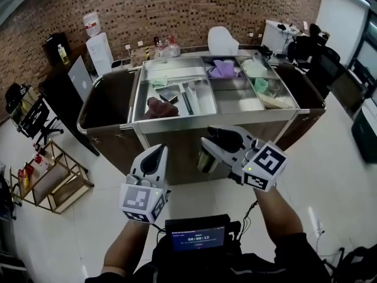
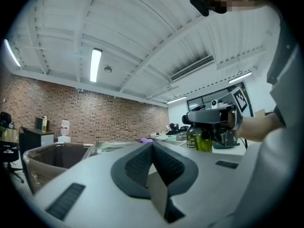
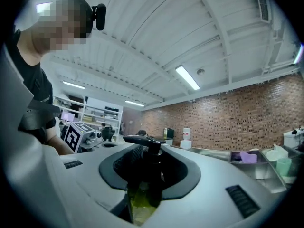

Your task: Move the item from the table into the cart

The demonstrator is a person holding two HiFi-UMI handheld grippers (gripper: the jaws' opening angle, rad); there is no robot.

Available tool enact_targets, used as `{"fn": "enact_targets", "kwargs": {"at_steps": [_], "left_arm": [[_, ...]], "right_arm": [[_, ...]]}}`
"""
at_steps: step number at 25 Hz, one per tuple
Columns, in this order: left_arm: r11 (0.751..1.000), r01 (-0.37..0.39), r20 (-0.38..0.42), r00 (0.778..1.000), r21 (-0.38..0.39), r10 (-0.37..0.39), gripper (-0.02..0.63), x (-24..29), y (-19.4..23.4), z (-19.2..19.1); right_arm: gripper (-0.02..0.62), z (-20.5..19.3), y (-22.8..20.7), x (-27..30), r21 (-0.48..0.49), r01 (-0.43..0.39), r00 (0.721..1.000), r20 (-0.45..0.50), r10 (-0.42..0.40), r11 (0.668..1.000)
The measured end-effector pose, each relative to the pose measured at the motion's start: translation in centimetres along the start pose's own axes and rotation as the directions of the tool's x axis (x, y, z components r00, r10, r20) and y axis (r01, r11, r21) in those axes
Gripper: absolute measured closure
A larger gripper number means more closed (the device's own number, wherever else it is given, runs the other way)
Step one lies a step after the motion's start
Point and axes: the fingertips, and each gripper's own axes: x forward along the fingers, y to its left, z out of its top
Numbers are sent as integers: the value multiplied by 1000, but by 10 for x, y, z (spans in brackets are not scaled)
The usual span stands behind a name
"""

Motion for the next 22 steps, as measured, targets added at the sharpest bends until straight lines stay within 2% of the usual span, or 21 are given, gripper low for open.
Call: {"fn": "enact_targets", "kwargs": {"at_steps": [4,8,12,16,19,22], "left_arm": [[994,107,10,994,9,-107,595,76,-20,19],[984,176,38,983,18,-177,595,143,-17,39],[970,243,-3,970,18,-243,597,202,-1,48],[966,254,-42,967,40,-252,597,259,17,52],[969,248,-35,968,8,-247,597,297,25,61],[962,271,-61,960,-31,-273,597,332,18,61]], "right_arm": [[492,5,-70,-19,-13,62,998,-22,-62,998],[492,16,-134,-18,-14,128,991,-28,-128,992],[492,30,-188,-5,-8,189,981,-33,-190,982],[492,42,-247,8,-32,221,974,-48,-222,975],[492,47,-290,21,-52,234,969,-72,-237,971],[492,49,-329,32,-45,219,971,-85,-222,975]]}}
